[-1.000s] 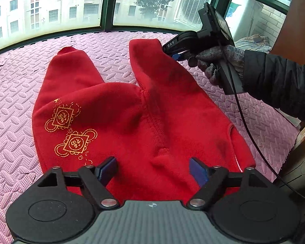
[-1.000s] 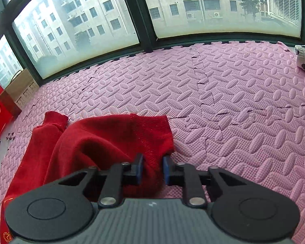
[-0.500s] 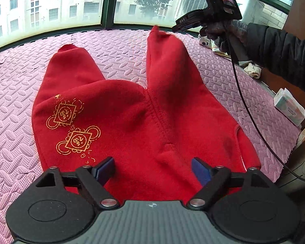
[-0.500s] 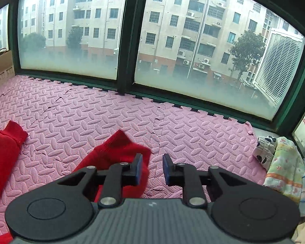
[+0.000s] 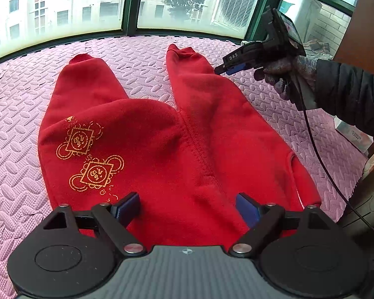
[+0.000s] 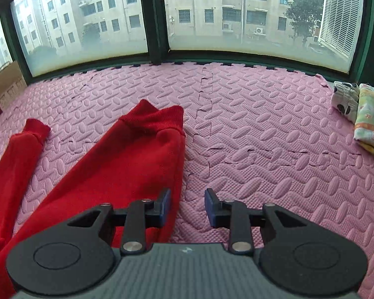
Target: Fold clothes
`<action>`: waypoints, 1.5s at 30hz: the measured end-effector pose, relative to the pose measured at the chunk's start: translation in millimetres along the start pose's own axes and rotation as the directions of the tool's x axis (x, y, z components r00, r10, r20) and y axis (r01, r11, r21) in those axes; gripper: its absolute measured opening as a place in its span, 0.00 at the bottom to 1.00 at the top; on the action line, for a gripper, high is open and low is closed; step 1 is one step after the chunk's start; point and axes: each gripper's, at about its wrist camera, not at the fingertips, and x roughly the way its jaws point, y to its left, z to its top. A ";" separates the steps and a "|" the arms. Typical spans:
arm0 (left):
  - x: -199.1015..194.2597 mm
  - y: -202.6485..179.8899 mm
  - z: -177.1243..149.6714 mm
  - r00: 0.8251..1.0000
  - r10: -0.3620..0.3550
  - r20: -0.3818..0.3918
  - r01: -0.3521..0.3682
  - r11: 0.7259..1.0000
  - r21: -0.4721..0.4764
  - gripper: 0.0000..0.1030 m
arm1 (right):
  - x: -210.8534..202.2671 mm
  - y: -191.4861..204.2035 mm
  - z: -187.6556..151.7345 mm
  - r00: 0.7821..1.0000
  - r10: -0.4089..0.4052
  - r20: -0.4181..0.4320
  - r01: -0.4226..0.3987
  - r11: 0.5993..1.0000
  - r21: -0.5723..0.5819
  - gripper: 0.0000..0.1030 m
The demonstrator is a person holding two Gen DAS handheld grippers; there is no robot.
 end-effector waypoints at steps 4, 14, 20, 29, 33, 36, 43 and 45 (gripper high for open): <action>-4.3 2.0 1.8 1.000 0.020 0.014 -0.020 1.000 -0.010 0.84 | -9.7 17.1 9.1 0.997 -0.051 0.058 0.055 0.996 -0.068 0.32; -10.9 28.3 19.9 0.993 0.098 0.063 -0.092 0.992 -0.082 0.76 | 14.3 48.3 12.6 0.999 0.043 -0.022 -0.045 0.991 -0.130 0.38; -7.6 36.8 27.5 0.995 0.076 0.069 -0.069 0.993 -0.097 0.72 | 7.5 55.0 24.3 1.000 0.021 0.010 -0.019 0.988 -0.152 0.38; 13.4 2.0 39.5 0.995 -0.055 0.083 0.057 0.998 -0.028 0.66 | 10.6 141.0 67.8 0.937 0.346 -0.051 -0.347 0.905 -0.247 0.37; 22.4 -8.3 41.8 0.993 -0.091 0.075 0.091 0.996 -0.005 0.68 | 30.1 178.7 77.6 0.923 0.375 -0.086 -0.382 0.873 -0.304 0.37; 29.4 -10.3 41.5 0.993 -0.103 0.057 0.104 0.995 -0.012 0.68 | 49.2 193.6 81.9 0.913 0.390 -0.120 -0.408 0.866 -0.290 0.37; 35.6 -13.4 38.7 0.992 -0.120 0.029 0.121 0.993 -0.016 0.69 | 69.5 206.9 79.6 0.914 0.387 -0.122 -0.406 0.869 -0.282 0.21; 36.3 -13.3 37.7 0.991 -0.130 0.026 0.130 0.991 -0.017 0.69 | 68.2 209.2 82.5 0.917 0.387 -0.099 -0.398 0.867 -0.298 0.08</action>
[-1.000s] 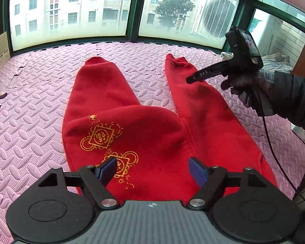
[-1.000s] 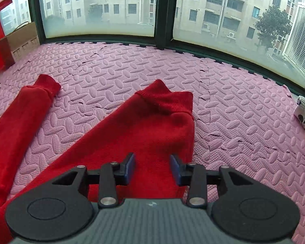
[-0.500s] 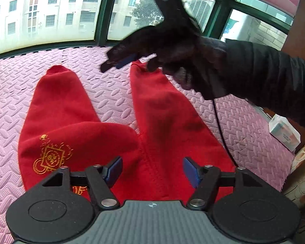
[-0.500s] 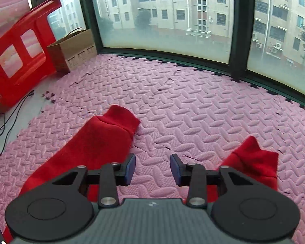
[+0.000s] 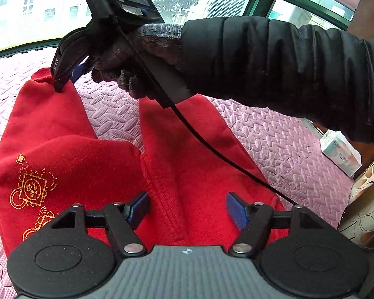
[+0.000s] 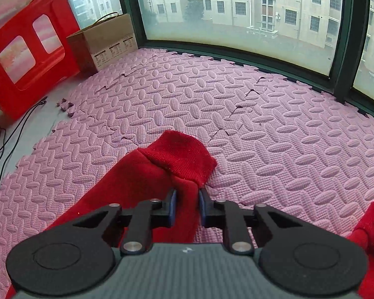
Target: Fold clothes
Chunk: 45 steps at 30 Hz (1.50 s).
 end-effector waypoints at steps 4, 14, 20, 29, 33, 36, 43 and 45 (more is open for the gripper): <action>4.0 -2.7 -2.3 1.000 0.001 -0.016 -0.001 1.000 0.015 0.72 | -3.9 4.7 16.3 0.997 -0.020 0.071 0.024 0.998 -0.054 0.07; 0.6 1.7 -1.0 1.000 -0.007 -0.015 0.007 1.000 -0.012 0.75 | -2.2 -5.9 16.2 1.000 -0.021 -0.007 0.021 0.998 -0.060 0.26; -19.3 9.9 1.0 0.999 0.017 0.039 -0.016 1.000 -0.024 0.76 | -56.3 0.6 -5.7 0.999 0.012 -0.037 -0.016 0.994 -0.112 0.38; -40.5 50.0 7.8 0.979 0.174 0.103 -0.166 0.983 -0.080 0.74 | -110.5 39.9 -86.6 0.989 0.095 -0.112 -0.113 0.979 -0.169 0.38; -41.4 74.8 12.3 0.963 0.246 0.108 -0.233 0.965 -0.122 0.71 | -107.9 45.3 -110.4 0.990 0.059 -0.129 -0.081 0.981 -0.174 0.38; -38.4 92.0 13.7 0.953 0.292 0.084 -0.277 0.949 -0.153 0.70 | -107.7 42.1 -123.7 0.991 0.003 -0.130 -0.026 0.984 -0.177 0.37; -31.7 111.4 12.3 0.926 0.371 0.063 -0.353 0.914 -0.200 0.66 | -113.9 48.7 -127.6 0.998 -0.034 -0.051 0.023 0.981 -0.193 0.38; -29.0 114.7 11.3 0.922 0.385 0.045 -0.369 0.908 -0.200 0.64 | -109.8 48.2 -130.8 0.998 -0.036 -0.057 0.025 0.983 -0.181 0.38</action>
